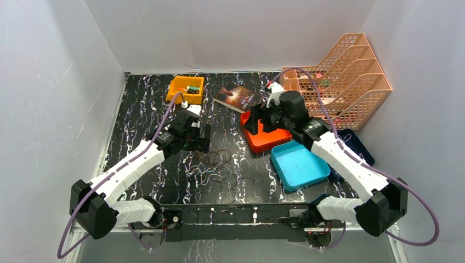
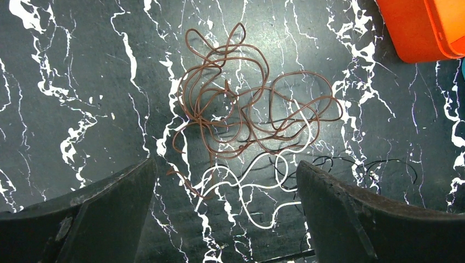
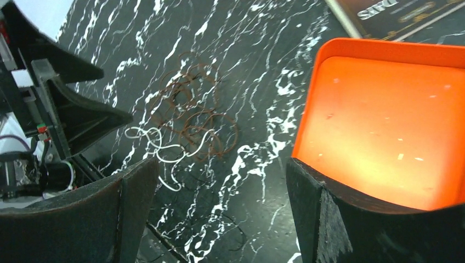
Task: Untangle the cables
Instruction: Untie the cable.
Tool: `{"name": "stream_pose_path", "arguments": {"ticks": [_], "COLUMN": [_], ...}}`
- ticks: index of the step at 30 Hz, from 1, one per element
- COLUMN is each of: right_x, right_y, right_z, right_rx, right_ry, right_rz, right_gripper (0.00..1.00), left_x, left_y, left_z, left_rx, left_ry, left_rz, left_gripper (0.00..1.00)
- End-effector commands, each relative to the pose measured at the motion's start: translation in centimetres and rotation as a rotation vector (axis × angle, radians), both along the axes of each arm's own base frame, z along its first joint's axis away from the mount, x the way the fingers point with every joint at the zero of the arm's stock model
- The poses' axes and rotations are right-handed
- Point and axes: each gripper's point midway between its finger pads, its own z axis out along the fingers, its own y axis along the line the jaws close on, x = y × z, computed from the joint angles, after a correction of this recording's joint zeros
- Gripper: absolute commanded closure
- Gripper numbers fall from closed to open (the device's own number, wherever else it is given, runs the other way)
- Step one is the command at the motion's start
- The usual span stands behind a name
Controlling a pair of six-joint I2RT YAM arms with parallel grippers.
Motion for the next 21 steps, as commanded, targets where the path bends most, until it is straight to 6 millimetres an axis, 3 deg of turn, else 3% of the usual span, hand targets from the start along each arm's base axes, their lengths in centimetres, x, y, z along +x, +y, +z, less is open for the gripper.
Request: {"name": "stream_pose_path", "arguments": {"ticks": [1,5,10,13,17,21], "right_x": [-0.3,-2.2,-5.9,-7.2,-7.8,-7.6], "right_y": [3.3,6.0,8.9,9.4,9.6,9.8], "right_z": [1.1,-0.4,-3.8,-5.8,-7.2,-7.5], "right_rx": [0.014,0.014,0.023,0.015,0.015,0.016], "right_ry": [-0.043,0.000,0.079,0.114,0.142,0.141], "right_rz": [0.020,0.077,0.174,0.179,0.162,0.151], "right_gripper": [0.07,0.12,0.17,0.18,0.20,0.22], "left_x": [-0.7,-1.0,-1.3,-2.4,-5.4,-6.9], "left_y": [-0.5,-0.3,0.6,1.6,3.7,3.1], "left_z": [-0.2,-1.5,-1.6,-1.8,-2.9,-4.1], "left_rx": [-0.045,-0.037,-0.033,-0.055,-0.071,-0.194], "left_ry": [0.011,0.039,0.027,0.053,0.154,0.195], "left_rz": [-0.003,0.010,0.062,0.165,0.358,0.436], "left_gripper": [0.02,0.06,0.11,0.15,0.20,0.25]}}
